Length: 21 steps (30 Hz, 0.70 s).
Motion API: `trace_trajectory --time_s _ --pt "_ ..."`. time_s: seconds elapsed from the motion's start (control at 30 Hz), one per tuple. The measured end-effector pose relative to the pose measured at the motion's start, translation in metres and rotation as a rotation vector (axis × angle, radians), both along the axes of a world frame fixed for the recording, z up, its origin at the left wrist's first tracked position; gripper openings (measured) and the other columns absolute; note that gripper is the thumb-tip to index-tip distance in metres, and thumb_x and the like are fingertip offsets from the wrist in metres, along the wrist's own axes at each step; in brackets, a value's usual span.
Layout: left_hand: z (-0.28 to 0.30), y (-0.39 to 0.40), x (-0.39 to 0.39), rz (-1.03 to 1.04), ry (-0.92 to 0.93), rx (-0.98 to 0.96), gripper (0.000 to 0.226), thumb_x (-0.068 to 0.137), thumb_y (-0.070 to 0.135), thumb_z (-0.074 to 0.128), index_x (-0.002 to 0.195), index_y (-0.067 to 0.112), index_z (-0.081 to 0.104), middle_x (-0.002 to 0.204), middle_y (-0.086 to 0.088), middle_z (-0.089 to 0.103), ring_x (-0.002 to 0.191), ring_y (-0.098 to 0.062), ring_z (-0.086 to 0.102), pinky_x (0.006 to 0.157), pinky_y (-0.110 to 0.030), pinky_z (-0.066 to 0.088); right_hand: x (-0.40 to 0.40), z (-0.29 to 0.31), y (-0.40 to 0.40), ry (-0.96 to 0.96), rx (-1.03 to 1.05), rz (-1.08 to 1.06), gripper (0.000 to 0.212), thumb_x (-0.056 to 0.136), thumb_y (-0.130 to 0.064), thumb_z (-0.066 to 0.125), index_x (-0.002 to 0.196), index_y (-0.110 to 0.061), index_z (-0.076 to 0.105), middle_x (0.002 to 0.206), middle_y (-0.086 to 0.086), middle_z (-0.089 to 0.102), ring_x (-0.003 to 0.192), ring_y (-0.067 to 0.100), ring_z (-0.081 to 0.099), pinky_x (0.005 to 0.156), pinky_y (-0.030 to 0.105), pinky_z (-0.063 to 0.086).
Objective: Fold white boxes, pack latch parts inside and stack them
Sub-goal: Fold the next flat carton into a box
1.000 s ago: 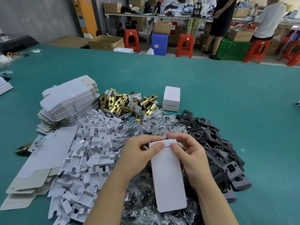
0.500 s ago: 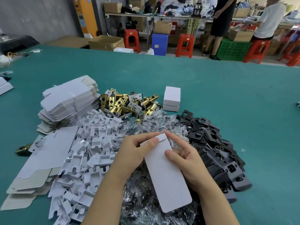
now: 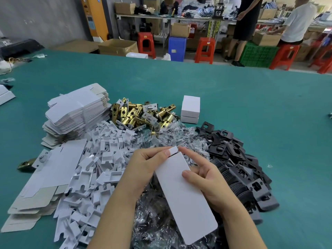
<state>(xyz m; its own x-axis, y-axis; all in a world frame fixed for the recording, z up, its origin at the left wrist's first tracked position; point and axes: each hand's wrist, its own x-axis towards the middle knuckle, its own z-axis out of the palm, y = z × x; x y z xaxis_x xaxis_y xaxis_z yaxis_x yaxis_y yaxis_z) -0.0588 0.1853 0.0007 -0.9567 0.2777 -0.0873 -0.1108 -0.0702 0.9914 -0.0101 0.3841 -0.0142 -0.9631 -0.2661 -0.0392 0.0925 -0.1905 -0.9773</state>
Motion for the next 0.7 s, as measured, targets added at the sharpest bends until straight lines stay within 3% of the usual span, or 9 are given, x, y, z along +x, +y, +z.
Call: trace_trajectory --time_s 0.1,0.23,0.37,0.5,0.63,0.7 --pt "0.0005 0.0 -0.0003 -0.02 0.003 -0.007 0.034 0.078 0.048 0.07 0.105 0.031 0.082 0.102 -0.003 0.079 0.085 -0.016 0.071 0.075 -0.032 0.055 0.0 -0.0001 0.0005 -0.009 0.011 -0.021 0.06 0.084 -0.031 0.077 0.14 -0.044 0.058 0.072 0.013 0.063 0.057 0.022 0.064 0.052 0.029 0.051" --pt "0.0014 -0.0017 0.0 -0.106 0.007 -0.024 0.032 0.087 0.039 0.063 0.113 0.031 0.08 0.111 -0.001 0.078 0.092 -0.017 0.071 0.08 -0.032 0.055 0.0006 0.0003 0.0013 -0.032 -0.023 -0.003 0.059 0.086 -0.028 0.075 0.141 -0.043 0.058 0.068 0.005 0.066 0.055 0.02 0.066 0.051 0.026 0.052" --pt "0.004 -0.0024 0.0012 -0.162 0.018 -0.05 0.031 0.093 0.034 0.057 0.116 0.034 0.078 0.117 0.004 0.076 0.097 -0.015 0.071 0.08 -0.026 0.055 0.0001 0.0021 0.0025 -0.069 -0.019 0.015 0.06 0.086 -0.031 0.077 0.141 -0.045 0.057 0.087 0.013 0.076 0.069 0.028 0.074 0.058 0.033 0.059" --pt "0.0034 -0.0002 0.0019 -0.208 0.025 -0.065 0.037 0.094 0.045 0.052 0.123 0.037 0.073 0.121 0.004 0.074 0.108 -0.029 0.068 0.092 -0.043 0.051 -0.0017 0.0028 0.002 -0.111 -0.04 0.014 0.065 0.079 -0.043 0.086 0.137 -0.047 0.059 0.108 0.021 0.076 0.083 0.035 0.076 0.065 0.039 0.061" --pt "0.0061 0.0025 0.0056 -0.255 0.048 -0.076 0.047 0.093 0.059 0.046 0.132 0.042 0.066 0.133 0.006 0.067 0.119 -0.026 0.063 0.109 -0.051 0.045 -0.0029 0.0016 0.0021 -0.129 -0.093 -0.005 0.068 0.072 -0.047 0.091 0.134 -0.045 0.063 0.117 0.017 0.075 0.087 0.033 0.076 0.068 0.039 0.061" --pt "0.0078 0.0023 0.0069 -0.279 0.082 -0.088 0.044 0.094 0.057 0.051 0.134 0.044 0.064 0.136 0.01 0.066 0.121 -0.019 0.064 0.107 -0.046 0.048 -0.0025 0.0022 0.0021 -0.132 -0.103 -0.009 0.064 0.072 -0.046 0.091 0.131 -0.045 0.065 0.116 0.016 0.075 0.088 0.032 0.076 0.068 0.038 0.061"
